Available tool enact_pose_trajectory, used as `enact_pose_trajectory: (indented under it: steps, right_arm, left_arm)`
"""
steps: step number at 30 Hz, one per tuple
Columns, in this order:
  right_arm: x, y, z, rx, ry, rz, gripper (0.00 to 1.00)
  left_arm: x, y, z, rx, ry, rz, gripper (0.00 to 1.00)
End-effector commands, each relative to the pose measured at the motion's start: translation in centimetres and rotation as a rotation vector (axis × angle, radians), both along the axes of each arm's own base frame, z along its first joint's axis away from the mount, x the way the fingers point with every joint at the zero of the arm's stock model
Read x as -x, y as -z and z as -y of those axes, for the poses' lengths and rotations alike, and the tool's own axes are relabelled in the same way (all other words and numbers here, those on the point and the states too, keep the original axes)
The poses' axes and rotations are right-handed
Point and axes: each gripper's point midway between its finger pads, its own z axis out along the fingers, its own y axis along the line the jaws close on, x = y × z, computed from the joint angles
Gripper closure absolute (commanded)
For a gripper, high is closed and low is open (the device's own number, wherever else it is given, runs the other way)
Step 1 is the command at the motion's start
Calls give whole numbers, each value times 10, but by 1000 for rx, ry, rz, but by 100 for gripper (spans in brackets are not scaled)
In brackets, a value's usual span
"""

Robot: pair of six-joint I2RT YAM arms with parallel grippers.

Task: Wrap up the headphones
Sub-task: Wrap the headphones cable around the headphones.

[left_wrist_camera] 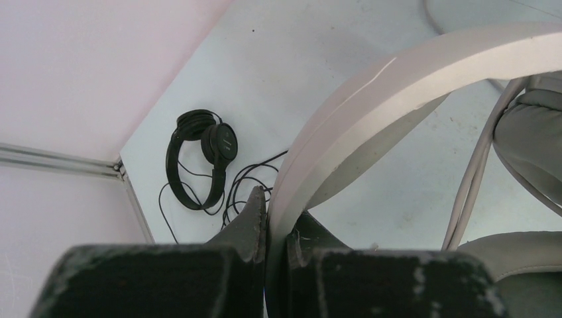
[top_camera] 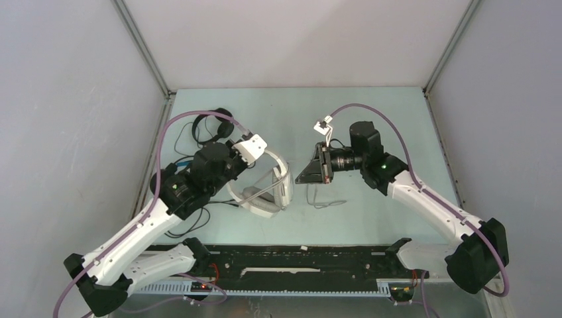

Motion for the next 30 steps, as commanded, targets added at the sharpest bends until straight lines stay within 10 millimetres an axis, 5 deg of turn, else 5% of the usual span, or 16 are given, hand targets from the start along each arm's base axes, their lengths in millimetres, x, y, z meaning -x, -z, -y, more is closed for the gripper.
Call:
enact_pose_trajectory:
  steps: [1, 14, 19, 30]
  right_arm:
    - [10, -61, -20, -164, -50, 85, 100]
    - [9, -66, -39, -187, -66, 38, 98]
    - [9, -60, -45, -181, -76, 31, 98]
    - [10, -85, -68, -250, -102, 70, 94]
  left_arm:
    - [-7, 0, -16, -11, -119, 4, 100]
    - [-16, -27, -36, 95, -302, 78, 100]
    - [-11, -18, -38, 108, -300, 63, 100]
    - [-12, -43, -42, 209, -366, 86, 100]
